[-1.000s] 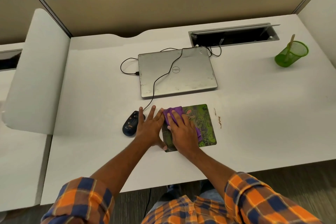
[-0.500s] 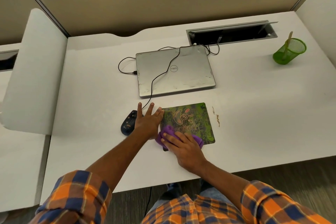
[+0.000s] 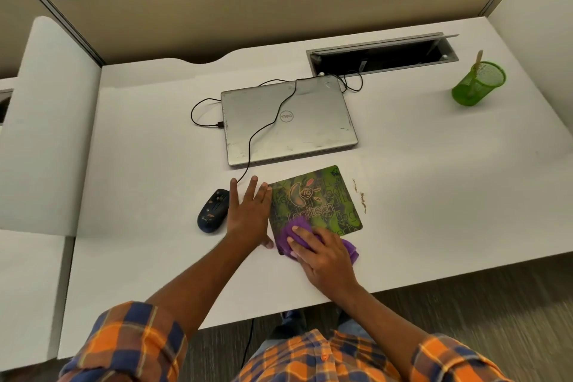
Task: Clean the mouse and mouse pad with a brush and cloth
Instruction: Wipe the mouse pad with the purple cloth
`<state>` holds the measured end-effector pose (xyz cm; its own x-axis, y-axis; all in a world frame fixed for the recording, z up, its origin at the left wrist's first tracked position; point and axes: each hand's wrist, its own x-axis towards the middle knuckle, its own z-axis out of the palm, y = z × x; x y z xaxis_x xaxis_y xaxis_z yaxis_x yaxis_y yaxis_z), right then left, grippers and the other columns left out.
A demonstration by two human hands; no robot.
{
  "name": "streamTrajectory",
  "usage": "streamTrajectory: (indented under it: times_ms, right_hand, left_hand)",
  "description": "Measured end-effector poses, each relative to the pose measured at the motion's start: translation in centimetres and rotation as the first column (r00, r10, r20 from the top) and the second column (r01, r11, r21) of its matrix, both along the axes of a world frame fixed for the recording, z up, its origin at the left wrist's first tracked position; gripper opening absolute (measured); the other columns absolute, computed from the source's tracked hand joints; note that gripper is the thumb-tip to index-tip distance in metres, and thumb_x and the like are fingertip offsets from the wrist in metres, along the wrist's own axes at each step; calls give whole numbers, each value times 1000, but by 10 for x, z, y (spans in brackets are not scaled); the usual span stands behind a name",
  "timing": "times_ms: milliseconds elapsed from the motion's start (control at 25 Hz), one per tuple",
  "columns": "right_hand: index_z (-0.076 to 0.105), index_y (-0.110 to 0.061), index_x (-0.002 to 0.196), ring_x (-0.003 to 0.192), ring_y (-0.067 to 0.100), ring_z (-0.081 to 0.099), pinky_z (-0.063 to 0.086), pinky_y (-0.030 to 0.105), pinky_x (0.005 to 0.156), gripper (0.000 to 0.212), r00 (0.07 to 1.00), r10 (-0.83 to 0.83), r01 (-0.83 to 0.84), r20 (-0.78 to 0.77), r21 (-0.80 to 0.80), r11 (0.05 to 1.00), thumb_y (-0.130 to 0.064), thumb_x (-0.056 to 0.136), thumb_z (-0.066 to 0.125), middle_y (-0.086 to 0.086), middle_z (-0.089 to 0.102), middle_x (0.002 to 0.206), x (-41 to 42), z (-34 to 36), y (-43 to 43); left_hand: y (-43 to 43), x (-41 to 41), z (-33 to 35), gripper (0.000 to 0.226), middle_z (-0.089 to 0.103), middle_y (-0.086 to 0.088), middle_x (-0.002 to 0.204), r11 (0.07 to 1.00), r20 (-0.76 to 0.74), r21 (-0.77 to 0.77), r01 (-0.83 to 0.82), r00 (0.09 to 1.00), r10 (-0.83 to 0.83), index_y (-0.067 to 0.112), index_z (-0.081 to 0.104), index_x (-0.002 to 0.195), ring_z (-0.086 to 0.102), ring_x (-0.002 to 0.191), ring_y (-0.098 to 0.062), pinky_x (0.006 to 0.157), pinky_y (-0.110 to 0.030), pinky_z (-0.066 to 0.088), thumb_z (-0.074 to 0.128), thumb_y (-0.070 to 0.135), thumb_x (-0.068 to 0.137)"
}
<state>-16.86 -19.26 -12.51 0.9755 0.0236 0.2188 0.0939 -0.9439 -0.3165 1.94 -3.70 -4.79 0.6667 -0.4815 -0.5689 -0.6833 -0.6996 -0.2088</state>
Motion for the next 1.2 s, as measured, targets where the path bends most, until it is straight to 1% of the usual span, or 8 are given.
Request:
streamTrajectory:
  times_ms: [200, 400, 560, 640, 760, 840, 1000, 1200]
  right_hand:
    - [72, -22, 139, 122, 28, 62, 58, 39, 91, 40, 995, -95, 96, -26, 12, 995, -28, 99, 73, -2, 65, 149, -2, 7, -25]
    - [74, -18, 135, 123, 26, 62, 61, 35, 91, 41, 992, -108, 113, -63, 68, 991, -40, 101, 70, 2, 69, 144, -3, 7, -6]
    - [74, -17, 135, 122, 23, 61, 62, 33, 89, 43, 993, -91, 97, -70, 80, 992, -42, 100, 69, 3, 70, 141, -2, 8, 7]
    - [75, -18, 133, 122, 21, 61, 62, 32, 90, 39, 996, -70, 75, -61, 85, 994, -39, 101, 68, 2, 71, 138, 2, 9, 10]
    - [76, -18, 131, 120, 24, 62, 60, 34, 90, 34, 993, -108, 111, -43, 67, 992, -33, 103, 63, 2, 72, 134, 14, 14, -4]
    - [77, -18, 130, 117, 25, 64, 60, 36, 88, 33, 985, -165, 167, -39, 37, 985, -31, 103, 65, 1, 74, 134, 22, 19, -23]
    - [80, -19, 127, 113, 26, 69, 61, 38, 81, 32, 978, -210, 210, -21, 0, 978, -30, 97, 77, -1, 77, 131, 32, 27, -54]
    - [79, -14, 127, 117, 28, 69, 64, 38, 86, 34, 972, -227, 231, -52, 80, 970, -25, 95, 81, 4, 77, 129, 33, 25, -50]
  left_hand:
    - [-7, 0, 5, 141, -5, -9, 180, 1000, -28, 14, -24, 999, 24, 12, -4, 169, -22, 163, -35, 124, -76, -11, 78, 77, 75]
    - [-10, 3, 3, 110, -6, -5, 180, 984, -131, -102, -148, 982, 134, 16, -2, 170, -21, 164, -31, 124, -76, -8, 62, 65, 95]
    - [-5, 4, -1, 96, -3, -2, 180, 984, -90, -132, -119, 990, 107, 20, 1, 170, -21, 164, -29, 125, -75, -6, 60, 48, 100]
    - [-4, 2, -3, 100, -5, -3, 180, 981, -83, -149, -124, 990, 112, 19, -1, 170, -21, 164, -29, 125, -76, -8, 59, 56, 100]
    - [-8, -3, -6, 128, -7, -7, 179, 981, -80, -138, -138, 989, 128, 14, -4, 170, -21, 164, -31, 122, -75, -19, 63, 80, 84]
    - [-10, -7, -9, 139, -7, -10, 179, 982, -55, -128, -136, 990, 130, 11, -6, 169, -22, 163, -31, 123, -75, -17, 66, 86, 76]
    - [-14, -7, -9, 143, -3, -11, 179, 983, -38, -120, -136, 990, 133, 9, -4, 169, -22, 164, -31, 123, -75, -15, 70, 85, 73]
    - [-26, -4, -3, 145, 0, -13, 179, 976, -68, -123, -180, 983, 173, 7, 0, 169, -20, 164, -32, 121, -73, -22, 64, 92, 70]
